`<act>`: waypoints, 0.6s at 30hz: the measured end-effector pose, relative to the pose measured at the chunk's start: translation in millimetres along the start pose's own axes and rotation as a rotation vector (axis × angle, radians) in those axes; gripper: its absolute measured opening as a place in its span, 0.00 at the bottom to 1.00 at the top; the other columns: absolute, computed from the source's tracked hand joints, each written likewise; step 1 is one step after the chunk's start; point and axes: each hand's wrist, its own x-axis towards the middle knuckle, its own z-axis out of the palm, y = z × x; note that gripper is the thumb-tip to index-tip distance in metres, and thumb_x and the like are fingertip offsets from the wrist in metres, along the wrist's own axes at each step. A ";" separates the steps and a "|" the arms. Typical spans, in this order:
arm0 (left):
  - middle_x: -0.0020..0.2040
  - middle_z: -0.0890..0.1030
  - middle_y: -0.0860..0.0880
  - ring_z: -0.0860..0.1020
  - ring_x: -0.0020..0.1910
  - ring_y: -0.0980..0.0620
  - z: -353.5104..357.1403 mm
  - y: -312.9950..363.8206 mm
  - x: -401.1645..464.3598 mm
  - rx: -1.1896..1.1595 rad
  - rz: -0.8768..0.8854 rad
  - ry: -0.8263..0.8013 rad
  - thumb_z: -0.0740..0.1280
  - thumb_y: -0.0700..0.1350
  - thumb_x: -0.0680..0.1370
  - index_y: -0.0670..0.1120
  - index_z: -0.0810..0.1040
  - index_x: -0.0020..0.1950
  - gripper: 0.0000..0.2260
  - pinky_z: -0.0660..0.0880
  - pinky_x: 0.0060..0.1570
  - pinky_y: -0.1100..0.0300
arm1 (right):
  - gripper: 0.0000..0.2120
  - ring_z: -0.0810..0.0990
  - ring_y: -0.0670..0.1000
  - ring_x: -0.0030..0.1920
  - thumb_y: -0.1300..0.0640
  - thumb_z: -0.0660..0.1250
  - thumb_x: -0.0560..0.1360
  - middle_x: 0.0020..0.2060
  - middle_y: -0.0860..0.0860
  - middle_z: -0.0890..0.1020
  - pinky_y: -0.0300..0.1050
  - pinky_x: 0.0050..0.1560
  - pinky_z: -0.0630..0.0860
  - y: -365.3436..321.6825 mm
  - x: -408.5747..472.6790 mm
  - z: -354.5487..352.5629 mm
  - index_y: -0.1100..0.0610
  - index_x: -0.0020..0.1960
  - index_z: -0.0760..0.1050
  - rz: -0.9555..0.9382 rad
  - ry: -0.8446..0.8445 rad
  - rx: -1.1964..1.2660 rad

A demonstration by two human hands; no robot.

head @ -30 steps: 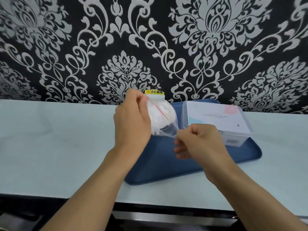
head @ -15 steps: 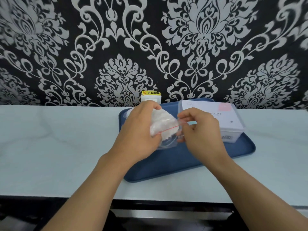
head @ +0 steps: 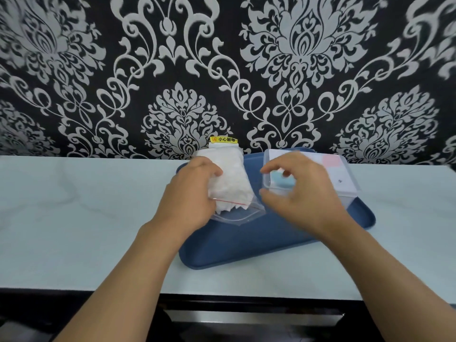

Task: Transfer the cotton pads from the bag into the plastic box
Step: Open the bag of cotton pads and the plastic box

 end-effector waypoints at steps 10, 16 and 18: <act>0.67 0.70 0.50 0.71 0.62 0.43 8.1 7.3 7.5 0.185 -0.098 -0.015 0.69 0.32 0.71 0.53 0.69 0.67 0.29 0.68 0.44 0.53 | 0.36 0.67 0.53 0.73 0.42 0.75 0.70 0.75 0.45 0.70 0.60 0.71 0.66 53.8 23.0 -33.7 0.40 0.75 0.66 0.136 -0.327 -0.489; 0.70 0.68 0.48 0.72 0.62 0.41 1.8 15.6 0.3 0.261 -0.148 -0.102 0.70 0.37 0.74 0.52 0.66 0.71 0.28 0.73 0.49 0.48 | 0.19 0.78 0.56 0.54 0.48 0.67 0.73 0.52 0.49 0.83 0.46 0.54 0.74 29.7 17.4 -46.2 0.46 0.64 0.77 -0.105 -0.340 -0.808; 0.75 0.61 0.49 0.65 0.70 0.42 -3.2 25.4 -9.3 0.287 -0.091 -0.086 0.71 0.42 0.75 0.53 0.61 0.76 0.33 0.73 0.55 0.48 | 0.18 0.78 0.56 0.51 0.48 0.67 0.73 0.47 0.50 0.83 0.45 0.50 0.70 26.9 11.9 -47.1 0.47 0.62 0.77 -0.169 -0.333 -0.821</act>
